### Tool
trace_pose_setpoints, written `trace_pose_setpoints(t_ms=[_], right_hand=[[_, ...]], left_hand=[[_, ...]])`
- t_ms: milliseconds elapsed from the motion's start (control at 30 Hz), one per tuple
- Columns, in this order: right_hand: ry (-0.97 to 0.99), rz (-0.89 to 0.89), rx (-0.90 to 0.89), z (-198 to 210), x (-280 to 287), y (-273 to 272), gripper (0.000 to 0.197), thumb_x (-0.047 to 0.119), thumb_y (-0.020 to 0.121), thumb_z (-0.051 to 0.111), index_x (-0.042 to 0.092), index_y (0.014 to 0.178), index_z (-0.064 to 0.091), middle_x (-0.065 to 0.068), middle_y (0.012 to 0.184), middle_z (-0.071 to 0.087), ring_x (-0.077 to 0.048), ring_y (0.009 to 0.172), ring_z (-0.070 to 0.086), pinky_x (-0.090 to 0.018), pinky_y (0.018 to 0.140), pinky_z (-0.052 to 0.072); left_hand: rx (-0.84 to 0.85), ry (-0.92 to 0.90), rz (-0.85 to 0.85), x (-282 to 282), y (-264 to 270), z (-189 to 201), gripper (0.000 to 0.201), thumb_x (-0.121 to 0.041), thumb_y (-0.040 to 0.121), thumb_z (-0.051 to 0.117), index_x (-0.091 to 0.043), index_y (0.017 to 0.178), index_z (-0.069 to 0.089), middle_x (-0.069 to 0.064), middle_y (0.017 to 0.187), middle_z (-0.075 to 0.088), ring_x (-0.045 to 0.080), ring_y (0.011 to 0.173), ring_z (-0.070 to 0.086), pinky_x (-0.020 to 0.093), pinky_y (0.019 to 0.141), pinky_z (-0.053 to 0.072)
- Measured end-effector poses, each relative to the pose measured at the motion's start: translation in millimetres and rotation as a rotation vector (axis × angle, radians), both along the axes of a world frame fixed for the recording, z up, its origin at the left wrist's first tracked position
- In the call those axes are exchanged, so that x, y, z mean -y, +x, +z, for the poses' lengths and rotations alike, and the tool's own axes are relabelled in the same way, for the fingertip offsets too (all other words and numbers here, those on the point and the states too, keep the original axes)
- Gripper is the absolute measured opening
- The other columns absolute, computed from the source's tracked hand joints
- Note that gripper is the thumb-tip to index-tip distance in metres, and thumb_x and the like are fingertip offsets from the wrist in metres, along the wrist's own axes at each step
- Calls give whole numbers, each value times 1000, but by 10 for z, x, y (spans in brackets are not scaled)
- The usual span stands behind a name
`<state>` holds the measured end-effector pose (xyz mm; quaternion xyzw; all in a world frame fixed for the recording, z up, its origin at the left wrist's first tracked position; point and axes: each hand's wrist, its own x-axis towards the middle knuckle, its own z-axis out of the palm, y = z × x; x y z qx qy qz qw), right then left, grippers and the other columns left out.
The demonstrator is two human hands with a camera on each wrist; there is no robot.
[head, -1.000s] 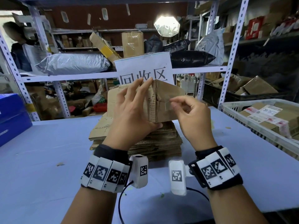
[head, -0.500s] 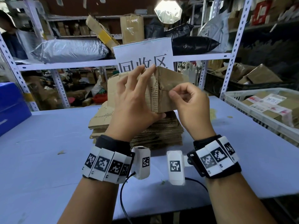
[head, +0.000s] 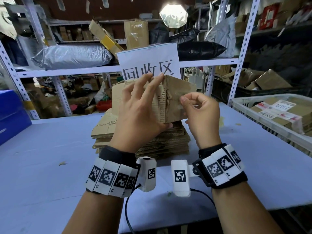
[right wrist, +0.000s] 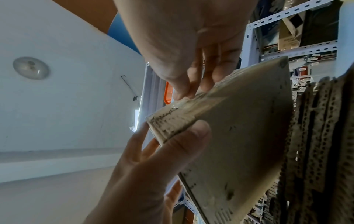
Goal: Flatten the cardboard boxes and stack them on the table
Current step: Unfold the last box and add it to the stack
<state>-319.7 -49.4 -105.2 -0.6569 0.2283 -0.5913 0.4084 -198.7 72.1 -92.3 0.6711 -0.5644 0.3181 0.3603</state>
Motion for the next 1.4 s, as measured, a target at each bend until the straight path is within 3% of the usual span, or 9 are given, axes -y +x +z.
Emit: trace_pose_setpoints(t_ms=[133, 200, 367, 667, 767, 833, 1000, 1167, 1400], right_hand=[[-89, -83, -52, -25, 25, 15, 8, 27, 91, 71, 31, 85, 71, 1, 100, 65, -4, 81, 58, -23, 77, 49], [-52, -27, -45, -11, 30, 3, 9, 25, 92, 70, 28, 84, 72, 0, 97, 69, -13, 87, 65, -34, 82, 54], [2, 90, 75, 41, -24, -43, 15, 17, 96, 65, 23, 83, 69, 3, 68, 72, -16, 61, 69, -37, 63, 60], [283, 534, 307, 104, -65, -74, 38, 31, 108, 38, 9, 102, 68, 4, 70, 66, -14, 66, 63, -26, 60, 55], [130, 476, 148, 117, -81, -66, 26, 40, 91, 65, 19, 106, 69, -5, 85, 67, -18, 79, 61, -34, 71, 56], [0, 405, 36, 103, -76, -49, 30, 19, 83, 78, 26, 110, 67, -16, 94, 66, -21, 86, 61, -39, 82, 58], [4, 282, 117, 64, -43, -22, 44, 5, 85, 76, 25, 121, 60, 1, 79, 74, -14, 72, 69, -32, 71, 60], [-39, 218, 150, 30, -39, -22, 15, 9, 90, 73, 24, 92, 68, 3, 71, 72, -11, 50, 57, -23, 51, 46], [-289, -20, -10, -14, 13, -24, 15, 26, 97, 60, 27, 94, 74, 14, 83, 70, -9, 78, 65, -34, 67, 54]], left_hand=[[-20, 0, -3, -2, 18, -5, 121, -47, 54, 95, -28, 157, 34, 0, 157, 35, 29, 136, 29, 31, 112, 22], [-40, -3, -9, -5, 33, -10, 123, -46, 53, 95, -29, 157, 33, -2, 158, 33, 24, 136, 27, 32, 111, 22], [-67, -9, 1, 4, 49, -7, 126, -45, 52, 97, -33, 158, 30, -5, 158, 30, 23, 135, 25, 32, 110, 22], [-166, -15, -63, -20, 55, 10, 127, -44, 53, 96, -37, 159, 26, -9, 161, 27, 18, 139, 25, 37, 114, 27], [-185, -18, -73, -22, 36, 7, 125, -44, 54, 95, -36, 159, 27, -8, 160, 28, 20, 140, 25, 38, 115, 28], [-192, -20, -80, -25, 29, 8, 123, -46, 55, 93, -35, 159, 28, -8, 160, 28, 20, 140, 25, 39, 116, 28], [-205, -8, -87, -31, 15, 10, 122, -46, 56, 92, -37, 159, 28, -9, 161, 27, 20, 141, 25, 37, 116, 26], [-236, -13, -107, -29, 9, 5, 121, -54, 54, 85, -39, 158, 25, -12, 161, 25, 19, 142, 22, 35, 115, 24], [-189, -18, -108, -12, 13, -7, 122, -50, 55, 91, -37, 158, 27, -9, 160, 28, 5, 132, 17, 35, 112, 24]])
